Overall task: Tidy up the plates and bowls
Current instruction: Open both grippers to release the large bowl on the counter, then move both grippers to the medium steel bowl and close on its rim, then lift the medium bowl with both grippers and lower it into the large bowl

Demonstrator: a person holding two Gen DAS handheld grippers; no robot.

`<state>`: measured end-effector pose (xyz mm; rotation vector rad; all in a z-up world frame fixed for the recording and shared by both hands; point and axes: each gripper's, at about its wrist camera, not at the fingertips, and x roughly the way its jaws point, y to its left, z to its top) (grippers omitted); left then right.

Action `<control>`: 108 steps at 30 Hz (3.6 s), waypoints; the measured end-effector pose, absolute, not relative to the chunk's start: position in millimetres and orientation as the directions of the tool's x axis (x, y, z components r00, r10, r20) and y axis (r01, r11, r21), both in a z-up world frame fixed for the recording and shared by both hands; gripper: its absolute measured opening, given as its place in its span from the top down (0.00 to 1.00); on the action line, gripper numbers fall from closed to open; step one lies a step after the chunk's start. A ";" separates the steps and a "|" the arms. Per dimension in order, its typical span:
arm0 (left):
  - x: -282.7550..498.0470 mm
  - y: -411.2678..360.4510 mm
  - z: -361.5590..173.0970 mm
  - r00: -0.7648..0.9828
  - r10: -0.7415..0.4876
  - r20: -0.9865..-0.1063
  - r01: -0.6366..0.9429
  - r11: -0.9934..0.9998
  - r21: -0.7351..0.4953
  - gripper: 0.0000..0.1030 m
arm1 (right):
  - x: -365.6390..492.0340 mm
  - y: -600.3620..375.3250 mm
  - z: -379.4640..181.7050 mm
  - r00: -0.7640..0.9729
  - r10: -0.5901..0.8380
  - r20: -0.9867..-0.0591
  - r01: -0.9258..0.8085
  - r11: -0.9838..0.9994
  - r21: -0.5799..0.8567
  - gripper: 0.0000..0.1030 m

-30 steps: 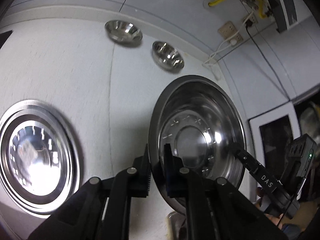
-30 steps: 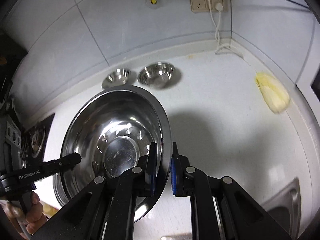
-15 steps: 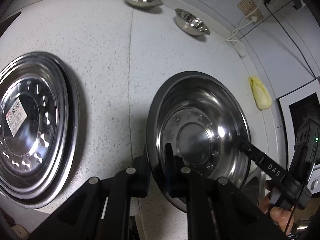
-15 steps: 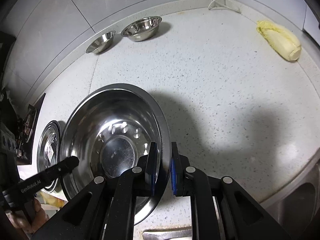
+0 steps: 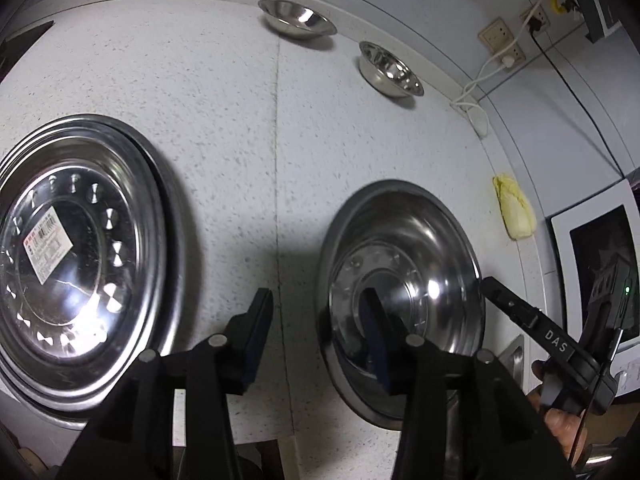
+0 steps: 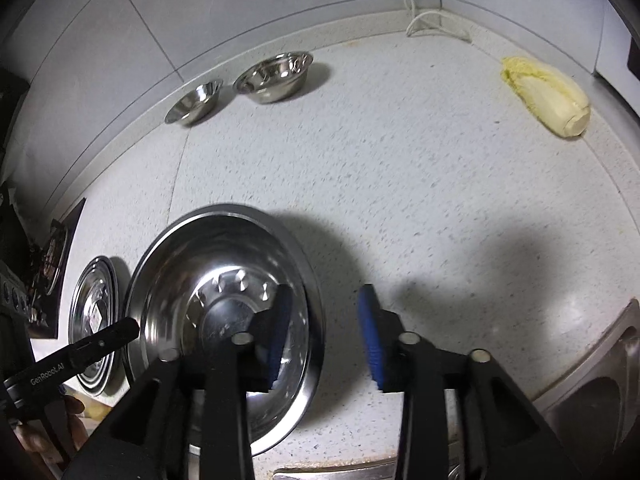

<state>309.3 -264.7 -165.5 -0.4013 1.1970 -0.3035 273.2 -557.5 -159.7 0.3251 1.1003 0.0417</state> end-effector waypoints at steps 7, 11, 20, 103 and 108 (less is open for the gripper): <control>317.1 -250.6 -159.6 0.352 -0.421 -0.836 -0.025 0.888 -0.458 0.58 | 277.3 -555.5 -148.3 0.477 0.177 -0.861 0.120 0.957 0.263 0.61; 323.3 -243.0 -150.2 0.373 -0.400 -0.837 -0.045 0.893 -0.447 0.58 | 281.1 -552.7 -145.8 0.476 0.173 -0.862 0.115 0.960 0.256 0.58; 375.0 -248.3 -111.6 0.386 -0.453 -0.804 -0.002 0.871 -0.492 0.58 | 311.1 -556.7 -109.1 0.510 0.148 -0.847 0.074 0.974 0.215 0.50; 351.1 -289.5 75.6 0.531 -0.545 -0.649 0.184 0.821 -0.540 0.91 | 333.6 -478.9 83.7 0.704 0.147 -0.695 0.043 0.968 0.249 0.92; 311.9 -291.7 37.2 0.509 -0.545 -0.666 0.179 0.824 -0.537 0.91 | 297.5 -464.6 56.8 0.687 0.152 -0.710 0.048 0.966 0.253 0.91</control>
